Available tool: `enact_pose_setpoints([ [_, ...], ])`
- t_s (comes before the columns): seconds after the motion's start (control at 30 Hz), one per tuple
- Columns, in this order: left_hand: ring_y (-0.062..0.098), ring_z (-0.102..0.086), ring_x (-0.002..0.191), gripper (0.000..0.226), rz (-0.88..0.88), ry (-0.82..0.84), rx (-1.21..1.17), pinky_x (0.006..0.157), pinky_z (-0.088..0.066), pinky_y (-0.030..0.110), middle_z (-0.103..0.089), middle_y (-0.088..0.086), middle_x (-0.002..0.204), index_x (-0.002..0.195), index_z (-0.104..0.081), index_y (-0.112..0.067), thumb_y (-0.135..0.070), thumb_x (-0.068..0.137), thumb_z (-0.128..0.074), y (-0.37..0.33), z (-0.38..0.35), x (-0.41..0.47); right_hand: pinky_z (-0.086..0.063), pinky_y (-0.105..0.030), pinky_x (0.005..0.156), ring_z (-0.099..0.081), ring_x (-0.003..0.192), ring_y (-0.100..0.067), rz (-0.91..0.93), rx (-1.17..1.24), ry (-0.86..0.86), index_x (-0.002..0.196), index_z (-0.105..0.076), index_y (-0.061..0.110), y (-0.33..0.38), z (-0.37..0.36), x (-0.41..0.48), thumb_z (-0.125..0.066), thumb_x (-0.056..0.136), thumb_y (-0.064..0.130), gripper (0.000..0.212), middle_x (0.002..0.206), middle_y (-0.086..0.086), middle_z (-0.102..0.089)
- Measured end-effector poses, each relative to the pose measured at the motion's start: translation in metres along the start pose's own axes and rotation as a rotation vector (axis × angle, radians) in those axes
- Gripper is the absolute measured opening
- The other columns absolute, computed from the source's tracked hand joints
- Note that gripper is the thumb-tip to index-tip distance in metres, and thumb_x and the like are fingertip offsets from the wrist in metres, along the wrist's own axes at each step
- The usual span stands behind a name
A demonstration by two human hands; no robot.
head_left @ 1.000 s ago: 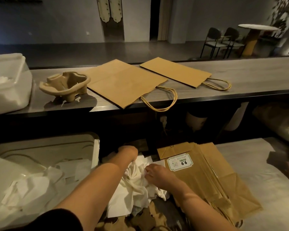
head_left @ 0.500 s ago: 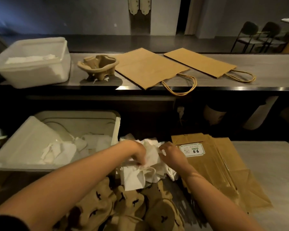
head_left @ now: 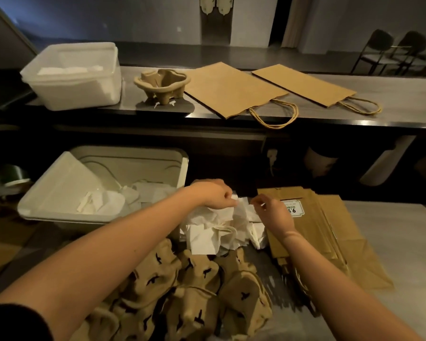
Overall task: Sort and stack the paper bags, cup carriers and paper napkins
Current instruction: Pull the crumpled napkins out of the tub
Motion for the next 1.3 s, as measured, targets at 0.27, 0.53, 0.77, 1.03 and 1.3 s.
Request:
enact_pose_setpoints([
  [0.27,0.016,-0.051,0.108,0.034,-0.083,-0.162,-0.193,0.091,-0.045,0.032,-0.048,-0.001,0.126,0.123,-0.052,-0.023,-0.043,0.096,-0.043,-0.003,0.012,-0.006,-0.046,-0.025,0.070,-0.061,0.087,-0.020,-0.124,-0.070,-0.070,0.108,-0.063,0.016,-0.025,0.020,-0.007,-0.051,0.094,0.019,0.019,0.107,-0.005,-0.066],
  [0.53,0.013,-0.052,0.108,0.036,-0.110,-0.187,-0.601,0.084,-0.042,0.022,-0.053,0.001,0.125,0.130,-0.048,-0.021,-0.032,0.096,-0.048,-0.027,0.006,0.000,-0.043,-0.028,0.070,-0.059,0.094,-0.026,-0.208,-0.120,-0.123,0.106,-0.065,0.011,-0.065,0.046,-0.017,-0.053,0.092,0.013,0.018,0.110,-0.010,-0.064],
  [0.77,0.021,-0.053,0.117,0.046,0.002,-0.043,-0.745,0.094,-0.046,0.030,-0.051,0.001,0.135,0.139,-0.039,-0.020,-0.034,0.096,-0.047,-0.064,-0.030,0.032,-0.047,-0.037,0.087,-0.052,0.109,-0.028,-0.251,-0.143,-0.088,0.116,-0.060,0.013,-0.096,0.062,-0.015,-0.057,0.091,0.020,0.027,0.121,-0.009,-0.054],
  [1.03,0.024,-0.049,0.120,0.056,0.097,0.084,-0.843,0.095,-0.042,0.032,-0.037,0.007,0.146,0.147,-0.021,-0.018,-0.029,0.097,-0.045,-0.095,-0.086,0.062,-0.045,-0.043,0.095,-0.045,0.117,-0.030,-0.302,-0.030,0.013,0.128,-0.051,0.018,-0.130,0.055,-0.017,-0.059,0.090,0.028,0.040,0.128,-0.011,-0.046],
  [1.3,0.027,-0.041,0.128,0.073,0.379,0.027,-1.070,0.095,-0.042,0.035,-0.034,0.009,0.147,0.150,-0.002,-0.023,-0.028,0.095,-0.051,-0.072,-0.108,0.076,-0.042,-0.042,0.097,-0.044,0.118,-0.032,-0.313,0.046,0.010,0.133,-0.047,0.014,-0.148,0.052,-0.011,-0.063,0.088,0.029,0.050,0.127,-0.014,-0.047],
])
Point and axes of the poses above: each hand's wrist, its own x-axis towards the middle knuckle, its own z-axis out of the back of the hand, y = z × x, the point moved 8 cm from there along x, towards the middle knuckle
